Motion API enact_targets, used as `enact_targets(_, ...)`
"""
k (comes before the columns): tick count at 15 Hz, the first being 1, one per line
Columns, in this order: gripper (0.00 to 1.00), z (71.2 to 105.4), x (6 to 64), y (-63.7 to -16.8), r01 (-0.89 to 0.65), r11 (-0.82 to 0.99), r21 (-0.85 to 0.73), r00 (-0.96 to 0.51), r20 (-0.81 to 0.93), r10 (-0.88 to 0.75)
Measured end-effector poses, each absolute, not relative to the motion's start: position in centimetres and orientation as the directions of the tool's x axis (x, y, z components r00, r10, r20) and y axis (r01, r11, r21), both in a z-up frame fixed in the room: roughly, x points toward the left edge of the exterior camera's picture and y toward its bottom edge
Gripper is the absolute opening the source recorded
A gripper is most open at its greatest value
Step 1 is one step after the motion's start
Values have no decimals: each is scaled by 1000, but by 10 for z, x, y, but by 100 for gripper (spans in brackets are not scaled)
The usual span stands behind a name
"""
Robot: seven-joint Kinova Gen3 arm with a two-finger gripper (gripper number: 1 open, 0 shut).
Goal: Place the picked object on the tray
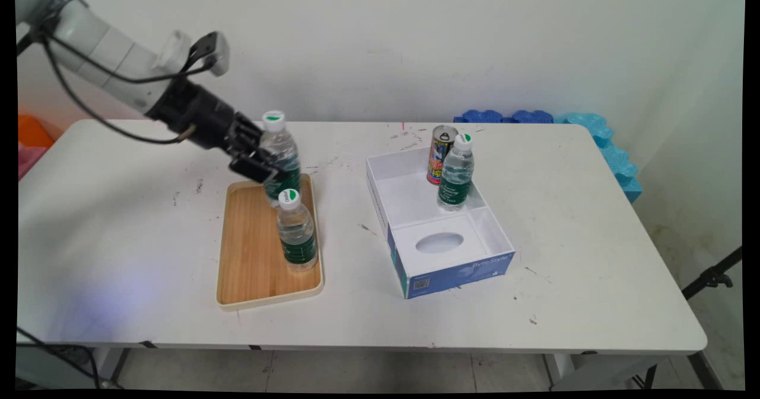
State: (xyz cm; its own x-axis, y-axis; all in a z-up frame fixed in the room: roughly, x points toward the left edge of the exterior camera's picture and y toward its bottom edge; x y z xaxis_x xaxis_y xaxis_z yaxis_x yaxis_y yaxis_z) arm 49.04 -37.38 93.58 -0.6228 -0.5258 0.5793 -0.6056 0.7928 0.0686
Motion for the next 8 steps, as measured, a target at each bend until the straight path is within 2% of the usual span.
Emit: enact_targets(8, 0, 899, 534, -339, -665, 745, 48, -612, 536, -581)
